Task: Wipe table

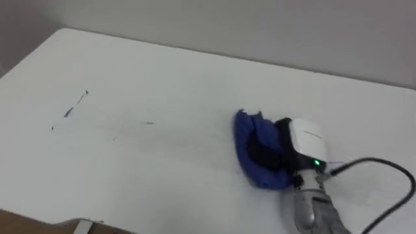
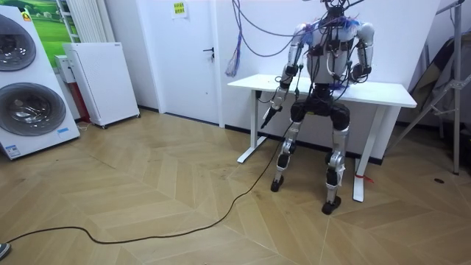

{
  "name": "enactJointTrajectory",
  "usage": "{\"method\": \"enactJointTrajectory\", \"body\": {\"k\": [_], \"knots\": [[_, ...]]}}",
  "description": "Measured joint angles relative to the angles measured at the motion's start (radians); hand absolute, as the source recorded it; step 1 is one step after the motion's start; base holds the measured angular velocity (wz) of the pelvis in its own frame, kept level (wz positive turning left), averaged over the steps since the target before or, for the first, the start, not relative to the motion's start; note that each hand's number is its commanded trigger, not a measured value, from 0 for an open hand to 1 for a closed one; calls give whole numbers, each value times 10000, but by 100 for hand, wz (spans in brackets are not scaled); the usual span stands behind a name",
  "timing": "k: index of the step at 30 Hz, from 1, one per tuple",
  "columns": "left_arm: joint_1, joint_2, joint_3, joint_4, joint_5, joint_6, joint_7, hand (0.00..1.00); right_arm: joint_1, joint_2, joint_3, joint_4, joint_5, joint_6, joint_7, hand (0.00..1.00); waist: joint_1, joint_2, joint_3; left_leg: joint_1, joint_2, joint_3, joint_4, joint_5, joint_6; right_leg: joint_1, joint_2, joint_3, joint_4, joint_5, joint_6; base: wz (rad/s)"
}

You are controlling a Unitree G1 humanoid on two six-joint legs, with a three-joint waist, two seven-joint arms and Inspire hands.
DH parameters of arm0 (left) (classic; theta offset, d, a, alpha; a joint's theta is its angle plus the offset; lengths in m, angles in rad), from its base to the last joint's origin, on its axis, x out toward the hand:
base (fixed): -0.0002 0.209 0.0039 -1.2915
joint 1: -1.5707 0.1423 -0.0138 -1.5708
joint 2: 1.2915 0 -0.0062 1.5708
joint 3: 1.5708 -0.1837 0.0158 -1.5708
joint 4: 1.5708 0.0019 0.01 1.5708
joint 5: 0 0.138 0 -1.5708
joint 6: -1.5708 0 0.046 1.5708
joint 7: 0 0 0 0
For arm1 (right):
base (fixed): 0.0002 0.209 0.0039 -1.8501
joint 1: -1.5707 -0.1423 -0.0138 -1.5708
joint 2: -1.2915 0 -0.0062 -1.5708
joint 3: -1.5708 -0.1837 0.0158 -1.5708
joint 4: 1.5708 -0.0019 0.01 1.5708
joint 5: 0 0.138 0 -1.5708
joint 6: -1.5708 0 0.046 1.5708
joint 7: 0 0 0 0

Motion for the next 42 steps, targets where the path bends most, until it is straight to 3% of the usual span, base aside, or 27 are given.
{"method": "enactJointTrajectory", "body": {"k": [2,3,5,7,8,10,12,16,20,23,26,28,31,34,36,39,41,42], "knots": [[-1,14,-15,-32,-205,-5,2,0,4,188,123,5,-8,-114,44,100,-70,-32,-25,-11,-168,-113,-111,103,61,19,-60,51,-69,-11,18,31],[67,69,-26,-79,-346,2,3,0,20,180,141,81,30,-238,-43,100,-249,-22,5,-34,-257,-236,-132,117,80,75,-73,51,-129,-10,20,23],[331,104,129,-425,-299,9,-9,0,355,144,-61,159,27,-602,-212,100,-508,-104,-23,2,-386,-297,-226,147,133,204,-141,24,-298,17,59,23],[508,154,486,-743,-123,-10,-27,0,1026,21,-492,235,-12,-1224,-838,100,-992,-321,-13,148,-658,-304,-363,182,267,496,-341,-35,-459,14,176,29],[524,228,506,-746,-119,-24,-27,0,1271,-9,-636,234,6,-1341,-1082,100,-1149,-335,-10,169,-774,-303,-401,190,323,580,-430,-83,-531,5,228,33],[610,413,1026,-979,-98,-75,-9,0,2370,-112,-1596,238,102,-1824,-2205,100,-1598,-516,-27,339,-987,-138,-432,144,490,869,-562,-111,-755,48,340,15],[592,482,1607,-1028,41,-103,89,0,3087,-267,-2219,384,295,-2109,-3017,100,-1708,-585,-36,469,-1051,82,-431,74,598,892,-573,-152,-742,57,356,-13],[660,698,1898,-1170,96,-320,220,0,3741,-406,-3334,935,953,-2458,-3827,100,-2123,-569,-109,626,-1291,144,-416,-116,861,1048,-578,-290,-698,72,382,-2],[779,752,1762,-1163,73,-315,243,0,3684,-674,-3314,1258,1304,-2434,-3738,100,-1884,-473,-180,832,-1328,334,-400,-264,1002,1100,-475,-479,-549,130,374,-19],[1132,681,1441,-1181,136,-258,242,0,3406,-679,-3221,1122,1355,-2102,-3360,100,-1600,-400,-177,1118,-1315,498,-507,-307,1074,1150,-387,-585,-558,244,271,-40],[1194,566,946,-1051,44,-103,241,0,3196,-636,-2903,553,1290,-1208,-2800,100,-1373,-356,-164,1191,-1297,435,-523,-337,1082,1082,-260,-570,-568,318,166,-29],[1180,362,631,-1005,51,7,166,0,2673,-627,-2463,114,1154,-437,-2023,100,-1148,-277,-127,1167,-1295,160,-521,-393,1068,922,-114,-532,-558,416,25,-31],[1163,267,323,-998,54,90,152,0,1907,-638,-1647,39,838,-115,-1315,100,-844,-248,-68,1111,-1295,-436,-479,-389,1056,884,94,-572,-553,457,-62,-7],[1305,153,277,-1261,49,304,-55,0,1438,-650,-1363,41,633,-92,-925,100,-735,-231,4,915,-1296,-721,-376,-381,1019,861,155,-621,-571,383,-152,20],[1609,230,298,-1481,47,412,-270,0,1292,-748,-1392,193,644,-91,-849,100,-746,-298,20,906,-1316,-763,-402,-340,1066,889,155,-590,-582,289,-142,21],[2294,381,524,-1940,77,542,-500,0,1497,-805,-1895,569,850,-458,-946,100,-1051,-413,6,986,-1435,-882,-386,-326,1078,1247,87,-774,-748,185,-65,33],[2436,405,886,-1931,63,539,-598,0,1666,-818,-2364,1059,1157,-824,-1159,100,-1203,-539,14,1012,-1488,-855,-364,-333,1096,1378,19,-892,-776,133,12,38],[2482,488,1014,-1907,61,535,-669,0,1669,-827,-2582,1359,1319,-935,-1242,100,-1236,-534,-34,1052,-1505,-853,-353,-352,1125,1478,-2,-940,-794,111,45,22]]}}
